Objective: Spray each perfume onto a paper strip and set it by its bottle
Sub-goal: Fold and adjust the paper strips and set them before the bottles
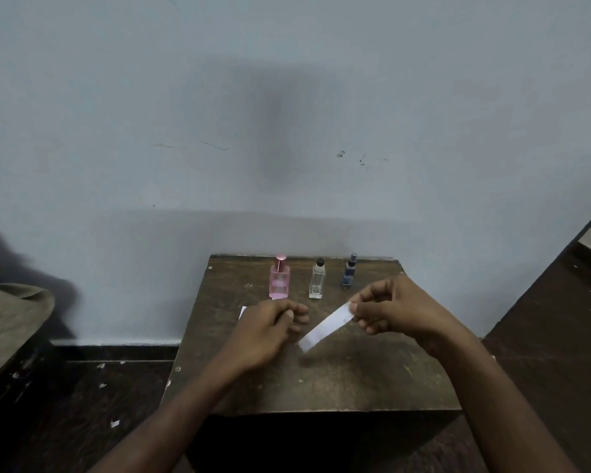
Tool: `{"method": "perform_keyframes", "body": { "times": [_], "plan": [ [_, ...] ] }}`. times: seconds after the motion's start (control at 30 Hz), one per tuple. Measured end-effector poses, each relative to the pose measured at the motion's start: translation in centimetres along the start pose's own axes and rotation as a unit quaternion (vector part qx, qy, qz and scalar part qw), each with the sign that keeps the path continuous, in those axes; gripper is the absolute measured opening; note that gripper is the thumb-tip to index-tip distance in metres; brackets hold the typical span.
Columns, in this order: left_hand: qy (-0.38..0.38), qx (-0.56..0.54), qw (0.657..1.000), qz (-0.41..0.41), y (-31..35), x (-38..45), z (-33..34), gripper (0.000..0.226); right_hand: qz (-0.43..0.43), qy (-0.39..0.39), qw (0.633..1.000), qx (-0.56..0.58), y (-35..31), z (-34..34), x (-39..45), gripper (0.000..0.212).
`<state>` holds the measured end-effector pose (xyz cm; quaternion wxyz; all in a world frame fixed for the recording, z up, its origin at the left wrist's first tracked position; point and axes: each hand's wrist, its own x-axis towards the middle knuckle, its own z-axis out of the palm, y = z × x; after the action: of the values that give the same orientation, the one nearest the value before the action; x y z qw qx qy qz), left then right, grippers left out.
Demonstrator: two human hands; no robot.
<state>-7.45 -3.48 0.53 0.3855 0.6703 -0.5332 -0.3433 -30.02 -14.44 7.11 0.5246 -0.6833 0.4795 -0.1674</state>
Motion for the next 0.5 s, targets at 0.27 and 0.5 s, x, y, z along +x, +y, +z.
{"method": "perform_keyframes", "body": {
  "times": [0.27,0.5],
  "plan": [
    [-0.069,-0.174,0.975,-0.115,1.4,-0.8,1.1,0.044,-0.1,0.038,0.979,-0.171,0.4,1.2,1.7,0.006],
    [-0.095,-0.123,0.981,-0.119,1.3,-0.7,2.2,0.035,-0.146,0.033,0.928,-0.342,0.6,3.2,4.6,0.015]
  ]
}}
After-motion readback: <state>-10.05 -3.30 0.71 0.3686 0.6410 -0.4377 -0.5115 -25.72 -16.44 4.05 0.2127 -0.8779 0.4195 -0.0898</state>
